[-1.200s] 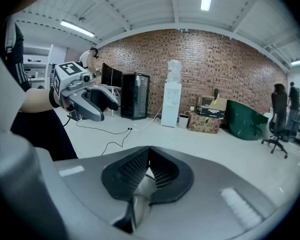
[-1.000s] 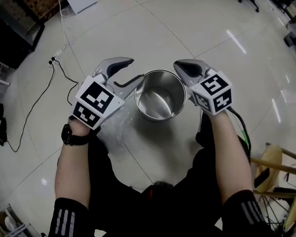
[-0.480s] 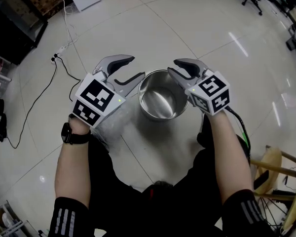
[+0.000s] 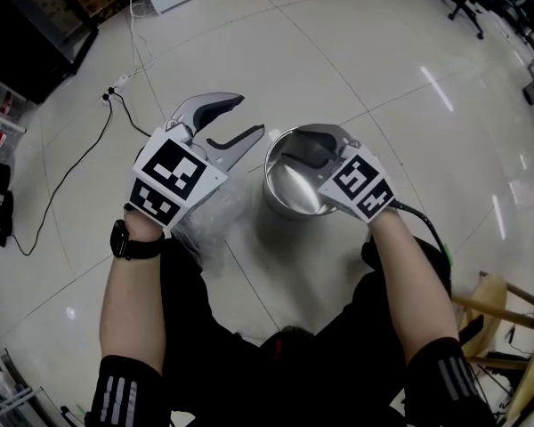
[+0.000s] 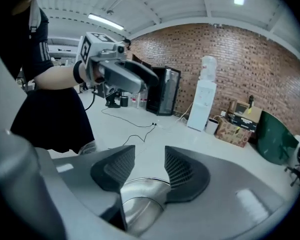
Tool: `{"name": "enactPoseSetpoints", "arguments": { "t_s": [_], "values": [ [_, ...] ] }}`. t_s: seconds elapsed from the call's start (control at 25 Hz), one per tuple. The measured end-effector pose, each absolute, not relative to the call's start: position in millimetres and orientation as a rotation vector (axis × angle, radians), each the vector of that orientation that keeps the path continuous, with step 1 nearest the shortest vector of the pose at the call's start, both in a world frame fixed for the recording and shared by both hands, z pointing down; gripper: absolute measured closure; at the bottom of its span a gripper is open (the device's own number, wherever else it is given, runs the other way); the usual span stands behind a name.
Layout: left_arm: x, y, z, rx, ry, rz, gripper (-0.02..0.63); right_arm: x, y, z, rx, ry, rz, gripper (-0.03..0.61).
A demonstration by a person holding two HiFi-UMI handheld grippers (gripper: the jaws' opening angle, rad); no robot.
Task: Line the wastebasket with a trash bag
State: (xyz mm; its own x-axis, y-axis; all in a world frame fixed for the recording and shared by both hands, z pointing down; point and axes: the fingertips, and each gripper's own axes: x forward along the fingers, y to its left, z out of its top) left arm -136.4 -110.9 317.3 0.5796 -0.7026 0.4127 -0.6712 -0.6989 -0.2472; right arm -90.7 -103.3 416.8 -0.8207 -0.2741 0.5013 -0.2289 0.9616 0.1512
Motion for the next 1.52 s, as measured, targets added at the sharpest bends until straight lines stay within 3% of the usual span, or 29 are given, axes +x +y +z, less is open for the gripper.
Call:
{"name": "enactPoseSetpoints", "arguments": {
  "t_s": [0.8, 1.36, 1.4, 1.52],
  "values": [
    [-168.9, -103.0, 268.7, -2.755, 1.238, -0.563, 0.417, -248.2, 18.2, 582.4, -0.172, -2.326, -0.271, 0.368],
    [-190.5, -102.3, 287.7, -2.812, 1.284, -0.617, 0.417, -254.3, 38.7, 706.1, -0.203, -2.050, -0.199, 0.363],
    [-193.1, -101.8, 288.9, -2.809, 1.291, -0.623, 0.417, -252.9, 37.9, 711.2, -0.185, -2.047, -0.178, 0.382],
    [-199.5, -100.9, 288.0, -2.799, 1.305, -0.623, 0.417, -254.5, 33.7, 715.2, -0.119, -2.083, -0.120, 0.569]
  ]
}}
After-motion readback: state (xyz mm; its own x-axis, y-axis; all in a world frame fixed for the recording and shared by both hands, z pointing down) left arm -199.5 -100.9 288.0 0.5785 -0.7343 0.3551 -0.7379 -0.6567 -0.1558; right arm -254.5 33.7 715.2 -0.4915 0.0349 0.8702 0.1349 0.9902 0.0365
